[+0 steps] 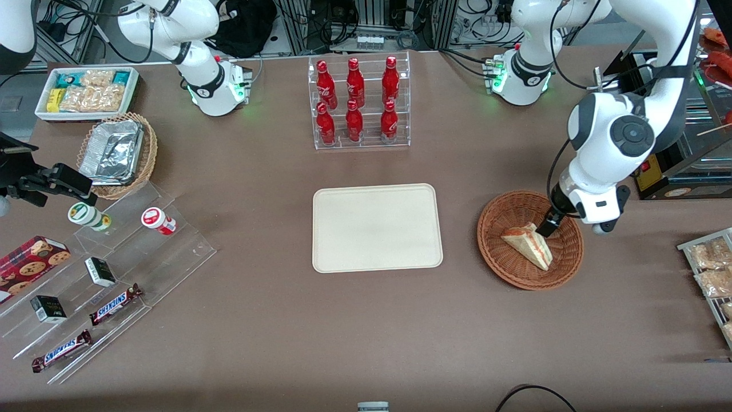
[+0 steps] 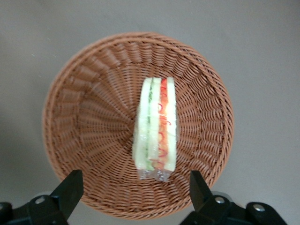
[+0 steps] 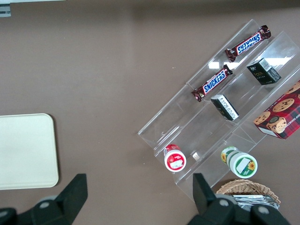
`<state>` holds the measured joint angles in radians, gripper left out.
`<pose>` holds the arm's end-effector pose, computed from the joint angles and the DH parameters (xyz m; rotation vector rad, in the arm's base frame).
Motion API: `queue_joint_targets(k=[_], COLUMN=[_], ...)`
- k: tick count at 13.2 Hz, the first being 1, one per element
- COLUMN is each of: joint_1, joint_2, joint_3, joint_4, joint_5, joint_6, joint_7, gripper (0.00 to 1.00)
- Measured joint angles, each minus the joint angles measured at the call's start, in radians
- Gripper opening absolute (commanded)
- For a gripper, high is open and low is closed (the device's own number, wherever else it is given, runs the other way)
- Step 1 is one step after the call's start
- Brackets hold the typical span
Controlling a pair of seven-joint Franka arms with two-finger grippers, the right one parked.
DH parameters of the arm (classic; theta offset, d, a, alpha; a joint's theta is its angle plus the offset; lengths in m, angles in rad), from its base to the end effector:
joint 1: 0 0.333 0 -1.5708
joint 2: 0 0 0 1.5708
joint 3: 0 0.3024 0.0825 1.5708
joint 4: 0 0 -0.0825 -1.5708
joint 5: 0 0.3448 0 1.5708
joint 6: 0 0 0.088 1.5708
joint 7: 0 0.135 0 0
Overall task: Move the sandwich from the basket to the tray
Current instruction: 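Lower the open left gripper around the sandwich and close it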
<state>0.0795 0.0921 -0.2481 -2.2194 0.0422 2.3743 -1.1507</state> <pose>0.5094 -0.0850 0.3270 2.7590 1.4267 0.0883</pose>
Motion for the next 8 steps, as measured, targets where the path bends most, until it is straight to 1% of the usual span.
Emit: queue_joint_targets(k=[8], joint_1=[0.0], joint_2=[0.094], joint_3=[-0.009], joint_4=[0.0], joint_5=[0.0], joint_6=[0.09], joint_7=[-0.019], gripper=[1.0])
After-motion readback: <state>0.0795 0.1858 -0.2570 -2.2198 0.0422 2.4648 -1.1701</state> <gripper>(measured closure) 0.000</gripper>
